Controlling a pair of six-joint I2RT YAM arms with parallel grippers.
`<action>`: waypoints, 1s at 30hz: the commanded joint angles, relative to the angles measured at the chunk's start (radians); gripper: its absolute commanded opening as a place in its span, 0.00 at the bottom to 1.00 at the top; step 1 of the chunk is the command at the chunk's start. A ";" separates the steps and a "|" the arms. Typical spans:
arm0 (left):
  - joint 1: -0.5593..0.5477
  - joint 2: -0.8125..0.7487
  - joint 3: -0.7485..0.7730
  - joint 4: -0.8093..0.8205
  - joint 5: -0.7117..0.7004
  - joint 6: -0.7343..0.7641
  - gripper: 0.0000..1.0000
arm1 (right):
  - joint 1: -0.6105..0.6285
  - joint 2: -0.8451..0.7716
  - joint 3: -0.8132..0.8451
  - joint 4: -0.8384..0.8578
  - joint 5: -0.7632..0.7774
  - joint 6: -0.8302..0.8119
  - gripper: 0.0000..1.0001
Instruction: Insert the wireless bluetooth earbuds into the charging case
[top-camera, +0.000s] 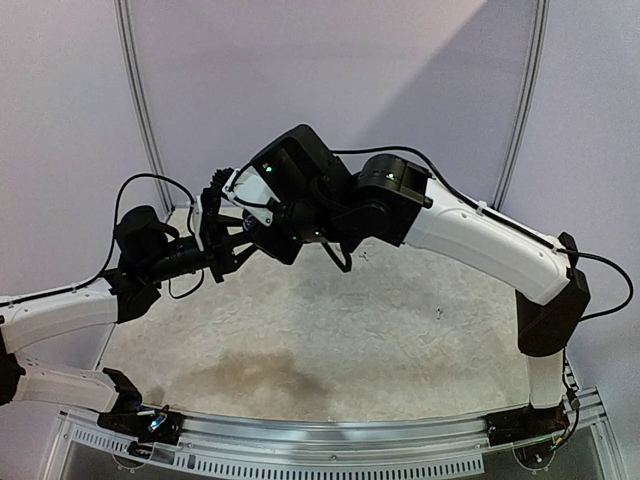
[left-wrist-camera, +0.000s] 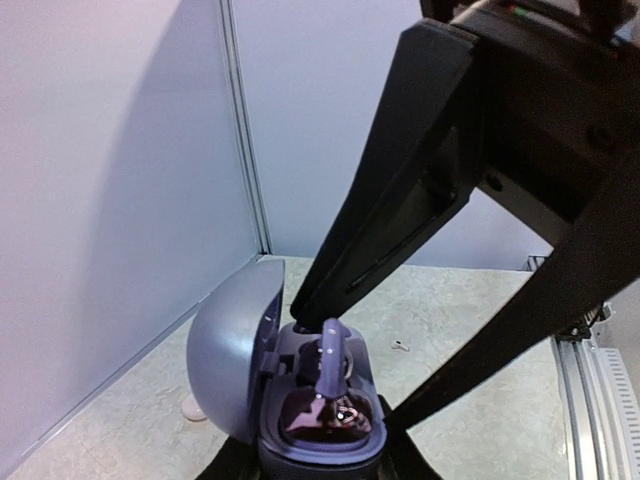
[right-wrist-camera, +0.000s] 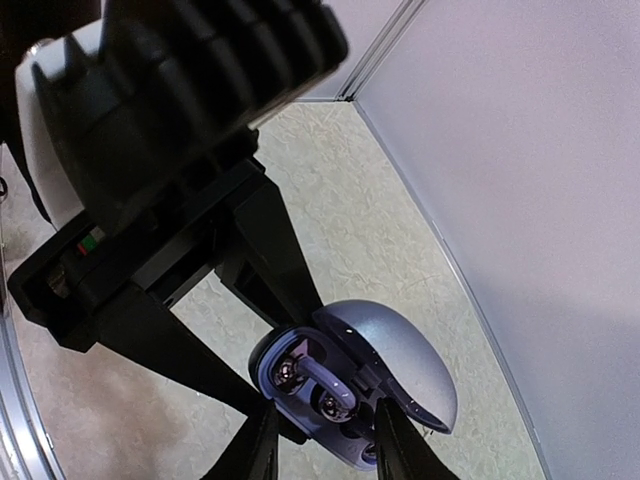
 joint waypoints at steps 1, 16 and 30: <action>-0.029 -0.045 0.026 0.131 0.157 0.004 0.00 | -0.022 0.029 -0.001 -0.020 0.024 0.012 0.34; -0.025 -0.040 0.021 0.131 0.116 -0.154 0.00 | -0.021 -0.040 -0.013 0.005 -0.072 0.064 0.38; -0.021 -0.038 0.016 0.131 0.099 -0.223 0.00 | -0.021 -0.074 -0.010 0.017 -0.108 0.070 0.45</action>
